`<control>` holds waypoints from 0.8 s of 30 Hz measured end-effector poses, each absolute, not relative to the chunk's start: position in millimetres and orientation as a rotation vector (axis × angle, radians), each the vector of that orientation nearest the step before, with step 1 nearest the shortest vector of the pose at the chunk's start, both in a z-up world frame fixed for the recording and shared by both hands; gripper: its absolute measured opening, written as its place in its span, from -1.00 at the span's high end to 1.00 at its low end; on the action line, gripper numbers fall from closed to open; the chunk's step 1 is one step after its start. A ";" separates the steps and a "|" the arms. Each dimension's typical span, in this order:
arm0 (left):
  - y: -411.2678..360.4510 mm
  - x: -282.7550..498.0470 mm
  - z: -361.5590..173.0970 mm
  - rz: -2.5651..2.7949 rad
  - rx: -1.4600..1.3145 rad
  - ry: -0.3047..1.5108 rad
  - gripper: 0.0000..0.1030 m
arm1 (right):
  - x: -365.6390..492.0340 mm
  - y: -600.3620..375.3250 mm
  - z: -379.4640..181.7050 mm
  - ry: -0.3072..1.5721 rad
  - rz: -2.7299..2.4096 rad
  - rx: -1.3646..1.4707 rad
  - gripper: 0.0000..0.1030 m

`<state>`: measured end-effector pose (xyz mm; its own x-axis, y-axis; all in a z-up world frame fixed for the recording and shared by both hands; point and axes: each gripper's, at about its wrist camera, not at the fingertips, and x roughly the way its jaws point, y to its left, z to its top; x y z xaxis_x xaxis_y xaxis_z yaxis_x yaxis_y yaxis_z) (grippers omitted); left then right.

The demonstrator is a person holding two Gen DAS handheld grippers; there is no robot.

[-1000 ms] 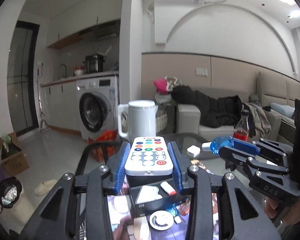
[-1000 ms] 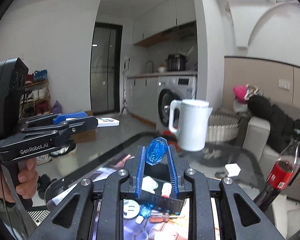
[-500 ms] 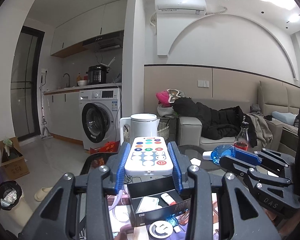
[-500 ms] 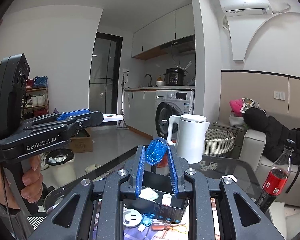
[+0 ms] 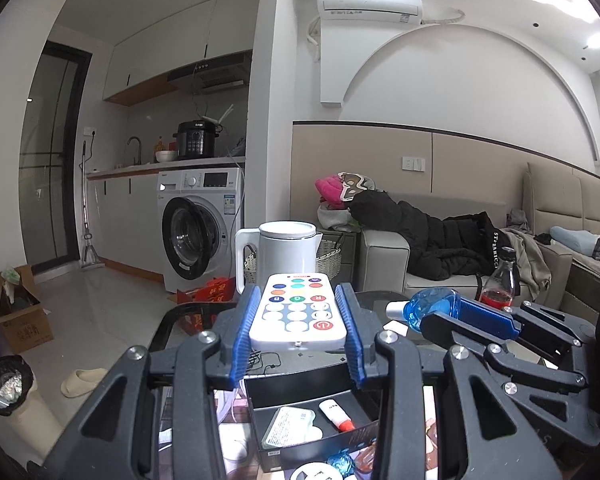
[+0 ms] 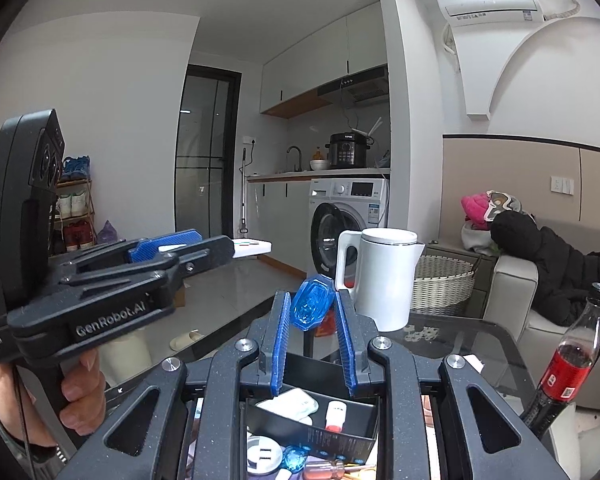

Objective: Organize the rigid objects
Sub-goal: 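Lift the remote and blue bottle and lower both into the black box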

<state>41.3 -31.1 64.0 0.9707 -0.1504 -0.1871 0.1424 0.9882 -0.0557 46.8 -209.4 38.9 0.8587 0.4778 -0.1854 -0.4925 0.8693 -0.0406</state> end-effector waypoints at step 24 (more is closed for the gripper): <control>-30.1 108.1 39.9 -0.125 -0.078 0.299 0.27 | 124.0 -188.3 27.1 0.245 0.487 -0.074 0.58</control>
<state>108.1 -30.1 39.9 0.9481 -0.1339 -0.2883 0.1109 0.9893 -0.0950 124.0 -188.3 27.1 0.8553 0.4535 -0.2507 -0.4713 0.8819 -0.0124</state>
